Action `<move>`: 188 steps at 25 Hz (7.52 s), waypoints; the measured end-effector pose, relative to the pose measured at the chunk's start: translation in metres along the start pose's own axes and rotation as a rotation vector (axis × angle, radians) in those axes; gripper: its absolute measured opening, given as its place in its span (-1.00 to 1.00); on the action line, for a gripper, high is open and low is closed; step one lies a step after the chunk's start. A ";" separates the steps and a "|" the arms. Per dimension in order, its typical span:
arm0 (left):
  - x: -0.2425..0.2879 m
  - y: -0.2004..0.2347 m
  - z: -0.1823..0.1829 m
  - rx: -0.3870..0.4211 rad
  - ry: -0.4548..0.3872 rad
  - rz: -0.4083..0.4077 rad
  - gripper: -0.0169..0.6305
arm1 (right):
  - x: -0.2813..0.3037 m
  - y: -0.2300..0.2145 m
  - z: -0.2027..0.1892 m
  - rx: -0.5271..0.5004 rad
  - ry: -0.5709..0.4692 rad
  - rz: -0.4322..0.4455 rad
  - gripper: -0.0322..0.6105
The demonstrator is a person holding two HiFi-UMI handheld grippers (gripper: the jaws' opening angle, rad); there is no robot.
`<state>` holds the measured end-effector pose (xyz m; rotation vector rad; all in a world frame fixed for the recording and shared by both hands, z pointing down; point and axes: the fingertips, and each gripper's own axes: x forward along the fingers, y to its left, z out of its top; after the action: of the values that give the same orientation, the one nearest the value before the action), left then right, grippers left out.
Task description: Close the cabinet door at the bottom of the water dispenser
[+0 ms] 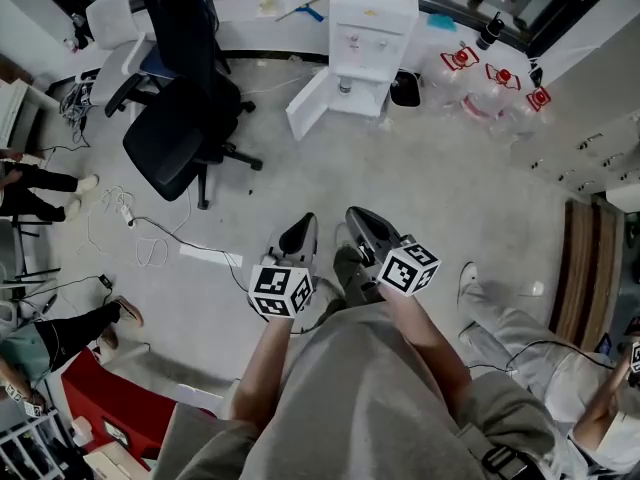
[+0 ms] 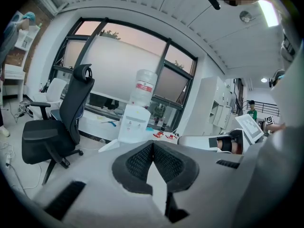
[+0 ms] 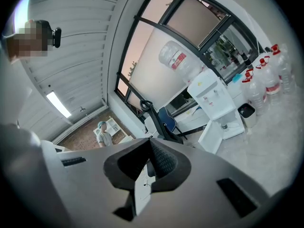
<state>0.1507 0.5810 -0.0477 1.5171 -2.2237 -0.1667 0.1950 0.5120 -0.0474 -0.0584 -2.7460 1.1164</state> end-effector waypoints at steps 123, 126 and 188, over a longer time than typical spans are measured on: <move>0.521 0.439 -0.302 0.617 0.589 -0.396 -0.54 | 0.322 -0.504 -0.127 0.566 -0.109 -0.392 -0.87; 0.522 0.423 -0.308 0.584 0.589 -0.390 -0.54 | 0.312 -0.509 -0.124 0.573 -0.126 -0.403 -0.87; 0.756 0.169 -0.331 0.372 0.536 -0.315 -0.89 | 0.149 -0.676 -0.013 0.678 -0.305 -0.543 -0.87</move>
<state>-0.0816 0.0080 0.5241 1.8328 -1.6410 0.5284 0.0713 0.0513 0.4542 0.9394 -2.2014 1.8839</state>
